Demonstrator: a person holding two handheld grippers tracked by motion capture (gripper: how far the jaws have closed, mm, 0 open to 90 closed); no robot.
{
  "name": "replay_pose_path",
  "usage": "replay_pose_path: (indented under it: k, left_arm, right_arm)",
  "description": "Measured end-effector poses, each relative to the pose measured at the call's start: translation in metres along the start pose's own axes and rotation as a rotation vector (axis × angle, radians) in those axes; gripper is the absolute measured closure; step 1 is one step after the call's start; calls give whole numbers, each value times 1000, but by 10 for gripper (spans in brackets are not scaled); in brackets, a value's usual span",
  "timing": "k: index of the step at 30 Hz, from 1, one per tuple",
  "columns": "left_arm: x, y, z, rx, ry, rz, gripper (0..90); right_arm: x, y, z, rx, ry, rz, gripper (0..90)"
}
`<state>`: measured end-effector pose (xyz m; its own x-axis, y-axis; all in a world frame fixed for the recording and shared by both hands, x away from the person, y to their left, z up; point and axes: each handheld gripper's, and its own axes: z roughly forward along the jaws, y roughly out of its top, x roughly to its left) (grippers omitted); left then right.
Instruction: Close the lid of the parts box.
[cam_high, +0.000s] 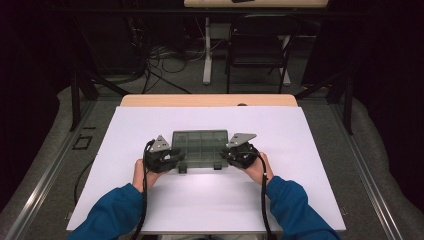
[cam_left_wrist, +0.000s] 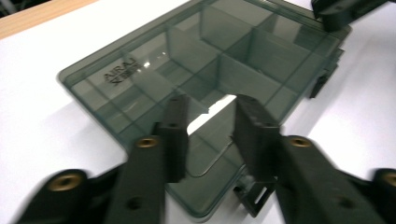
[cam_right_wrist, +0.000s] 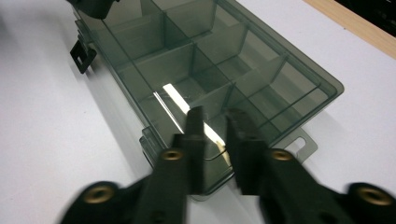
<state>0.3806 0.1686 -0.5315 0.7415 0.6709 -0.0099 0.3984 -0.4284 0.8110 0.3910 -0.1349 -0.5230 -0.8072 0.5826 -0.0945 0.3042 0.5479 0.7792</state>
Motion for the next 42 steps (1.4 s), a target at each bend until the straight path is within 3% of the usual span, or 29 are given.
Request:
replay_pose_path:
  k: [1,5,13,19,25,28,42]
  left_arm:
    - [-1,1,-3,-9,24,-2,502]
    - [-3,3,-13,-54,57,6,336]
    - [-4,3,-37,-124,93,6,173]
    - [-10,0,-50,-143,80,2,114]
    - [-21,-5,-59,-148,64,48,35]
    - [-22,-8,-61,-148,58,43,7]
    - [-34,-22,-79,-160,60,62,0]
  right_arm:
    - [-1,0,-2,-19,-2,-2,661]
    - [-1,3,-12,-51,-29,6,514]
    - [3,8,-32,-127,-62,14,297]
    - [7,6,-49,-178,-75,13,214]
    - [12,3,-62,-213,-94,7,148]
    - [15,0,-69,-237,-105,2,120]
    - [30,-21,-95,-276,-137,-4,40]
